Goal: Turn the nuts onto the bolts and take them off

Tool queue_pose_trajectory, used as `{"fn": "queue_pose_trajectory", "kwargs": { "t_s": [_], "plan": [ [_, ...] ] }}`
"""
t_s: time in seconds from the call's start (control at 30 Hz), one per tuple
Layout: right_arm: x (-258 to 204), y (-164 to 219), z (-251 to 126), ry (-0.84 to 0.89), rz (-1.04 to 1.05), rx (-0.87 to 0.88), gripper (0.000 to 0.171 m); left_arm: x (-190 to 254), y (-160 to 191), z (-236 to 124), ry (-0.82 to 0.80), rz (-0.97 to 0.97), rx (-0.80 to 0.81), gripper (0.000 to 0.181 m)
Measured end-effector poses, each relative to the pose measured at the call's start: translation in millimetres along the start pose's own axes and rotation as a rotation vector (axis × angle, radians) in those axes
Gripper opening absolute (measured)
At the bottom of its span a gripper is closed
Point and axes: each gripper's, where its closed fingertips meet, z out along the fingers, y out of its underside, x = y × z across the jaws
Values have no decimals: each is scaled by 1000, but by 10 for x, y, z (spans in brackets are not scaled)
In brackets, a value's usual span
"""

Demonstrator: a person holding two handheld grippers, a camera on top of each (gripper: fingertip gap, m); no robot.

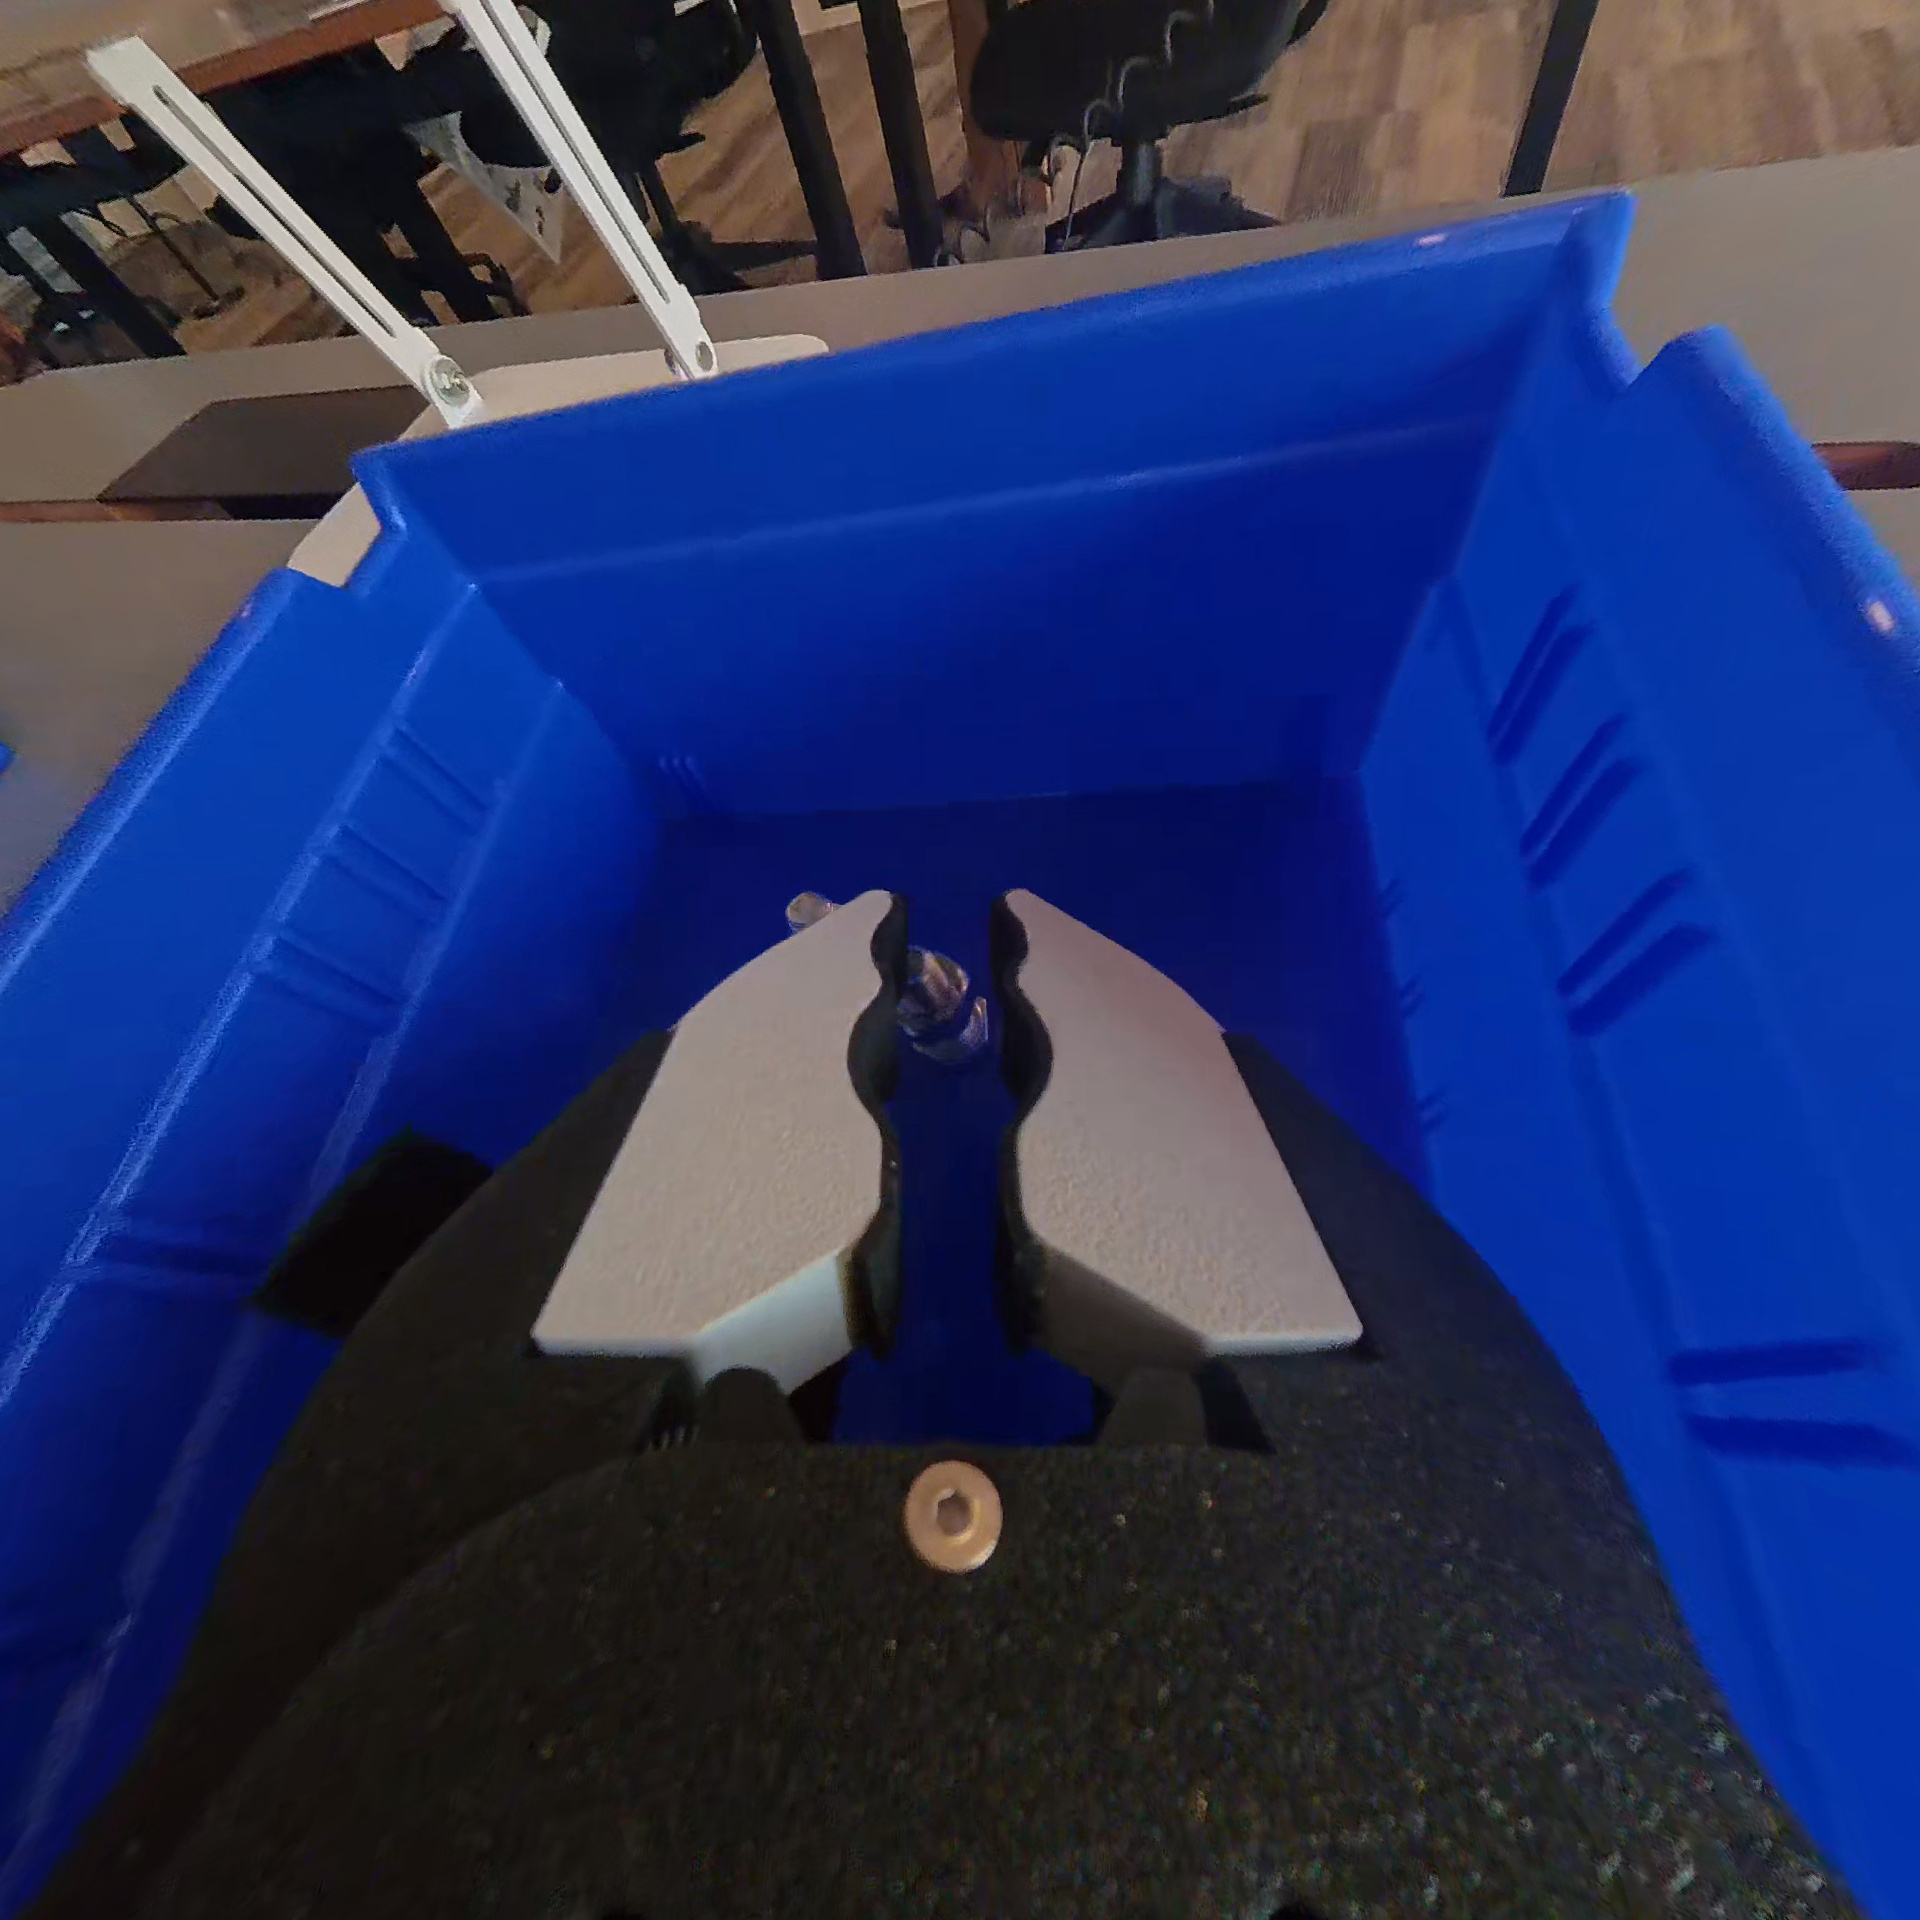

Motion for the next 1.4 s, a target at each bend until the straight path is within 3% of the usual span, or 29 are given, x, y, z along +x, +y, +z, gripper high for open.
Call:
{"fn": "queue_pose_trajectory", "kwargs": {
  "t_s": [0.13, 0.27, 0.4, 0.53, 0.73, 0.83, 0.97, 1.07, 1.2, 1.4],
  "plan": [
    [-57, -111, -123, -12, -26, 43, 21, 45, 20, 22, 16, -3, -25, 16],
    [-226, -345, -409, -39, -99, 118, 39, 92, -51, 25, 22, 41, -43, 24],
    [-600, -558, -771, -113, -220, 184, 65, 106, -267, -53, 4, 34, -60, 38],
    [-1017, -583, -1044, -182, -377, 211, 84, 80, -580, -374, -40, 29, -124, 39],
    [-1421, -521, -1237, -296, -480, 268, 81, -320, -1049, -1417, -190, 85, -290, 35],
    [-1471, -510, -1271, -312, -491, 283, 78, -614, -1014, -1978, -261, 89, -475, 35],
    [-1507, -492, -1281, -315, -526, 276, 76, -760, -767, -2464, -176, 228, -742, 27],
    [-1518, -492, -1280, -322, -518, 278, 76, -877, -603, -2641, -108, 258, -857, 25],
    [-1484, -492, -1269, -295, -524, 273, 75, -1201, -612, -2762, -74, 225, -883, 24],
    [-1471, -504, -1273, -271, -538, 280, 74, -1768, -314, -3012, 29, 94, -1093, 29]
  ]
}}
